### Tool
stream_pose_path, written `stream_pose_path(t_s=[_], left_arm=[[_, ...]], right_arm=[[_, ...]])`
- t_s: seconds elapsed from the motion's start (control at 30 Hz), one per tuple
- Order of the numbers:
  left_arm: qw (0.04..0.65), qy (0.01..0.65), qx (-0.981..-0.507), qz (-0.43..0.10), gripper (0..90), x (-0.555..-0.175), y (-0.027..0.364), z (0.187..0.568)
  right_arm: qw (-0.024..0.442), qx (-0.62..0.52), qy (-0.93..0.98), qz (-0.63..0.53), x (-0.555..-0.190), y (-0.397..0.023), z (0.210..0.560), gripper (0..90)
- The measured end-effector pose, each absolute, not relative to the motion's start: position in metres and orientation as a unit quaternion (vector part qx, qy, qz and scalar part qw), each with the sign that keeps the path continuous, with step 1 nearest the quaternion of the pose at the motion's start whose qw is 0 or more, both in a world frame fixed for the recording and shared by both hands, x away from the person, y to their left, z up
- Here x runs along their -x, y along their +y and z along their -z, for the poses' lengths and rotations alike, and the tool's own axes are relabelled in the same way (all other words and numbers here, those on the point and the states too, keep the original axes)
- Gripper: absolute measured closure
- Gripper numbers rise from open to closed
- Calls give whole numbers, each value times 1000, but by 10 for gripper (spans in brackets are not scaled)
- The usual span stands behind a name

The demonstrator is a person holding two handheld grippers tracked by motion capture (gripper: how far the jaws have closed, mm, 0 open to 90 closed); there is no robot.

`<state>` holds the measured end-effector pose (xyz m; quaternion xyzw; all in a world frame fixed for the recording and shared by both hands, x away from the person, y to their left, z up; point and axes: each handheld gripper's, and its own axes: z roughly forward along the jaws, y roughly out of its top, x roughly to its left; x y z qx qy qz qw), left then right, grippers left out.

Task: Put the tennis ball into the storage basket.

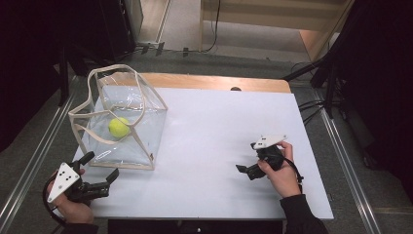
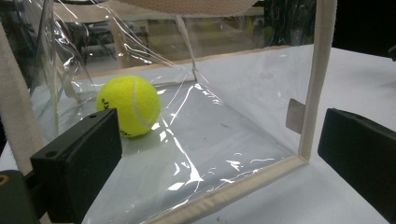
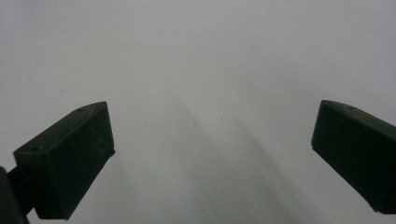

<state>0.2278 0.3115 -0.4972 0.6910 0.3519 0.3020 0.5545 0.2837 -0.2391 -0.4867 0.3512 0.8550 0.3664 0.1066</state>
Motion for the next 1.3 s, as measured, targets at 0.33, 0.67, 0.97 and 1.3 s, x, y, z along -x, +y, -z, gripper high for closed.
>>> stream_pose_path(t_s=[0.33, 0.67, 0.97, 1.3], left_arm=[[553, 351, -692, -302, 3, -228, 311, 497], [553, 351, -693, -302, 3, -228, 311, 497], [555, 352, -691, -301, 3, -228, 311, 497], [553, 354, -693, -298, 3, -228, 311, 497]], right_arm=[[111, -362, 841, -387, -271, -260, 494, 0], [122, -378, 827, -397, -264, -278, 500, 0], [120, -396, 813, -410, -254, -292, 510, 0], [128, -409, 796, -427, -244, -306, 514, 0]])
